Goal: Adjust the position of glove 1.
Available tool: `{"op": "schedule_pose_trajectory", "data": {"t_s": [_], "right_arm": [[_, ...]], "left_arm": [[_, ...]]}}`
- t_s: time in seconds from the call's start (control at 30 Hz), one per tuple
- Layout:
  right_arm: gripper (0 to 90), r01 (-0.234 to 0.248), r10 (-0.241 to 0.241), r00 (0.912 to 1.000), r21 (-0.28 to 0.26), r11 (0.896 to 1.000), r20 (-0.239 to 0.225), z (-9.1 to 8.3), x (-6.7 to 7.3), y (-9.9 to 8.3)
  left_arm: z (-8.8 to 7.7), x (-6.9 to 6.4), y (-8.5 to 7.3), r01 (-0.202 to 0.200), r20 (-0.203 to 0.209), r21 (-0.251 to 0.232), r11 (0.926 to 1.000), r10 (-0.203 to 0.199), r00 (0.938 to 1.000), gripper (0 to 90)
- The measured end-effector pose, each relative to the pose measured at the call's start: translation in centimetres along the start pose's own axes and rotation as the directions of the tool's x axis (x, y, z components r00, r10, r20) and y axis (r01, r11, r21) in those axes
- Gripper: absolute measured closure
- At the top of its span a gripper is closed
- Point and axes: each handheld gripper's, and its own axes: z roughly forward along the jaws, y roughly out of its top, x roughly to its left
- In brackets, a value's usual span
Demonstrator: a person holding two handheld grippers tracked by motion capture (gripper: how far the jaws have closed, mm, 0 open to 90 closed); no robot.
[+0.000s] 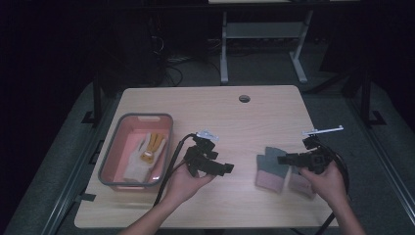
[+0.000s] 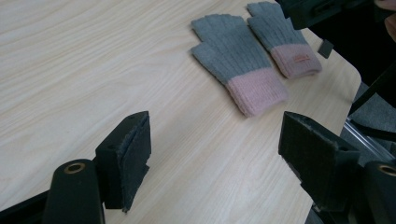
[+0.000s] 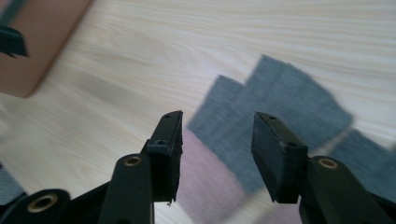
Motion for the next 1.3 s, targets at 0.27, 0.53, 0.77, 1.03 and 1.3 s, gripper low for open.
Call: {"op": "schedule_pose_trajectory", "data": {"t_s": [0.27,0.53,0.77,1.03,1.3], "right_arm": [[56.4,-0.017,0.015,0.9974,0.02,1.0,0.07,-0.3,-1.4,-1.1],[55.9,-0.037,0.033,0.9897,0.026,0.999,0.139,-1.1,-3.1,-2.6],[55.0,-0.062,0.051,0.9818,0.053,0.997,0.183,-0.7,-4.6,-4.4],[55.0,-0.064,0.043,0.9716,0.085,0.994,0.233,0.5,-5.2,-5.8],[59.7,-0.006,-0.03,0.9576,0.127,0.992,0.287,1.2,-4.6,-5.7]], "left_arm": [[1.2,-0.8,0.1,-0.007,0.017,0.011,0.9999,0.007,0.9998,25.5],[2.4,-1.8,0.2,-0.018,0.031,0.005,0.9998,0.018,0.9994,25.3],[3.4,-2.8,0.1,-0.024,0.042,0.005,0.9997,0.024,0.9988,25.3],[4.7,-3.6,0.1,-0.032,0.064,0.014,0.9994,0.031,0.9975,25.3],[5.8,-4.2,0.2,-0.04,0.076,0.017,0.999,0.039,0.9964,25.5]]}}
